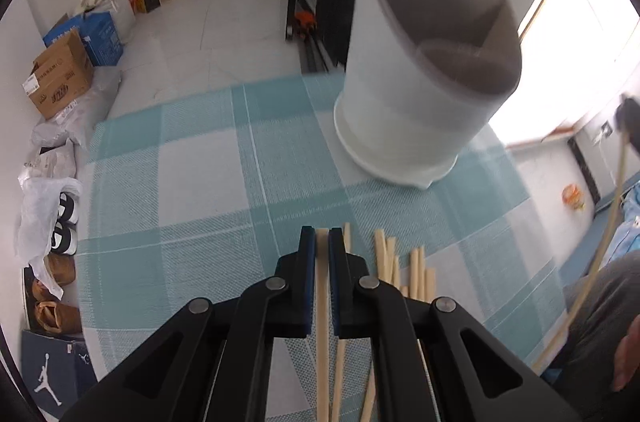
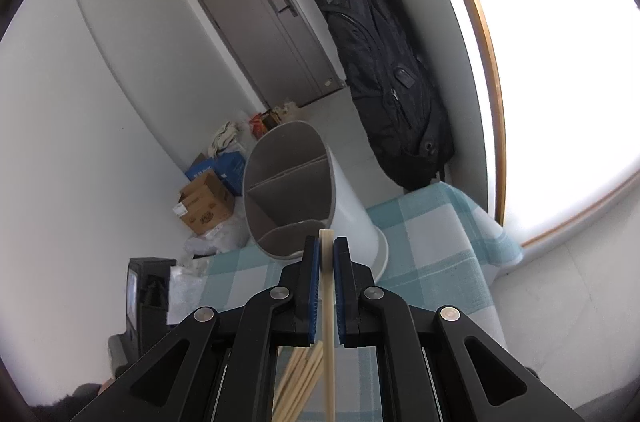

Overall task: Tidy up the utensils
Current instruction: 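Close the left tool on a wooden chopstick while the right tool lifts its chopstick, then carry both chopsticks over the white holder and open both tools to drop them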

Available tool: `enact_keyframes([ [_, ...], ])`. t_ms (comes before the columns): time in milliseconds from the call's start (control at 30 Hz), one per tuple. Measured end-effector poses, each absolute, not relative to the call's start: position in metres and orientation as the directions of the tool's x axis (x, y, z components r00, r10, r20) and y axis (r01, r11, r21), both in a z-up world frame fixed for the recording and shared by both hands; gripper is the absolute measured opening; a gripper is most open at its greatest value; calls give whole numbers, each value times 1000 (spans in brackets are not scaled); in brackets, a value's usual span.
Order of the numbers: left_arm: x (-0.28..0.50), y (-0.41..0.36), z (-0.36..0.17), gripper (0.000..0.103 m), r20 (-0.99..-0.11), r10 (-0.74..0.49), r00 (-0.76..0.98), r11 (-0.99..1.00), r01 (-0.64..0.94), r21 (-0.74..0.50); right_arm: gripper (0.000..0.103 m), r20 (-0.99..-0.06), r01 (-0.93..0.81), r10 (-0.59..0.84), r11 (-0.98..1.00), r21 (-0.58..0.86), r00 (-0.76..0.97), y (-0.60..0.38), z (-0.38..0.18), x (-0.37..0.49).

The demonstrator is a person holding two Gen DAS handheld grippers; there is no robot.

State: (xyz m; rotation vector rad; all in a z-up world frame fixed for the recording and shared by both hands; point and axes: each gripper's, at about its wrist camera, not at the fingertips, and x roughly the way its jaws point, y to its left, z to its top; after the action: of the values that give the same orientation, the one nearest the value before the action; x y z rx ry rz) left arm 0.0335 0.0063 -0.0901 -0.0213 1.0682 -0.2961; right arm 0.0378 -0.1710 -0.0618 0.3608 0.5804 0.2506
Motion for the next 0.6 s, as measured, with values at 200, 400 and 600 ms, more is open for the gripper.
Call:
enact_keyframes([
  [200, 15, 22, -60, 2, -798, -253, 547, 965, 207, -163, 6, -438, -179, 345, 909, 378, 830, -156, -48, 28],
  [400, 20, 38, -46, 2, -726, -290, 624, 956, 162, -243, 6, -381, -211, 351, 907, 363, 855, -147, -31, 20],
  [600, 30, 41, -38, 2, -711, -315, 628, 948, 176, -265, 6, -375, -230, 347, 918, 322, 859, -136, -22, 20],
])
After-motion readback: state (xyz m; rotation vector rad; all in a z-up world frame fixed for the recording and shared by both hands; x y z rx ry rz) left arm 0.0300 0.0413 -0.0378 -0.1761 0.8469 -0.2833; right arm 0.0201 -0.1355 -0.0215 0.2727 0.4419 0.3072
